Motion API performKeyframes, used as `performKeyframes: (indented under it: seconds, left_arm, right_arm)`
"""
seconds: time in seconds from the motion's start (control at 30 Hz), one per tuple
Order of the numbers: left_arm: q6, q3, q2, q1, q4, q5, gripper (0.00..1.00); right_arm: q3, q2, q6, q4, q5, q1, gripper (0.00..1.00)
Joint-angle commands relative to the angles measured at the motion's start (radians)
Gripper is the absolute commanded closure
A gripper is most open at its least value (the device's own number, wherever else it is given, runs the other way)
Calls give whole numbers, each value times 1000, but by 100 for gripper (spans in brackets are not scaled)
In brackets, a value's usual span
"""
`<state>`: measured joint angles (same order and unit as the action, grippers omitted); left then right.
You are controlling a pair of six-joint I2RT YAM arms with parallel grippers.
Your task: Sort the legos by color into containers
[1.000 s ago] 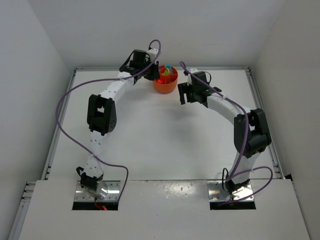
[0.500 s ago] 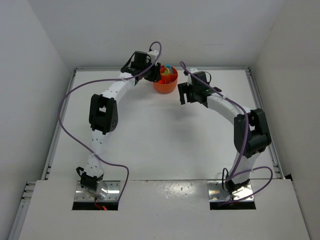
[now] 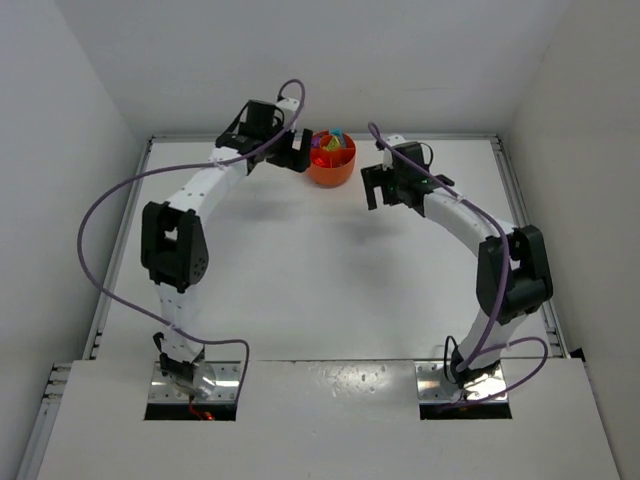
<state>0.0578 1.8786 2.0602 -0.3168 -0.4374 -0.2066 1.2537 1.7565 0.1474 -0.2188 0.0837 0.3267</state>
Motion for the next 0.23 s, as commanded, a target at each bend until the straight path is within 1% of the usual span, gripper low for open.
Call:
performKeyframes:
  seconds: [0.0, 0.03, 0.07, 0.1, 0.2]
  left_arm:
    - [25, -87, -177, 67, -44, 76, 0]
    - [25, -170, -210, 80, -44, 76, 0]
    - [34, -214, -241, 94, -44, 76, 0]
    - [34, -302, -306, 119, -35, 76, 0]
    - [22, -438, -406, 148, -1, 67, 0]
  right_arm:
    - [7, -66, -57, -69, -30, -20, 4]
    - [-3, -66, -57, -80, -30, -32, 2]
    - [-19, -92, -57, -80, -30, -43, 2]
    - [-63, -107, -66, -67, -30, -43, 1]
    - [-129, -165, -66, -53, -39, -54, 1]
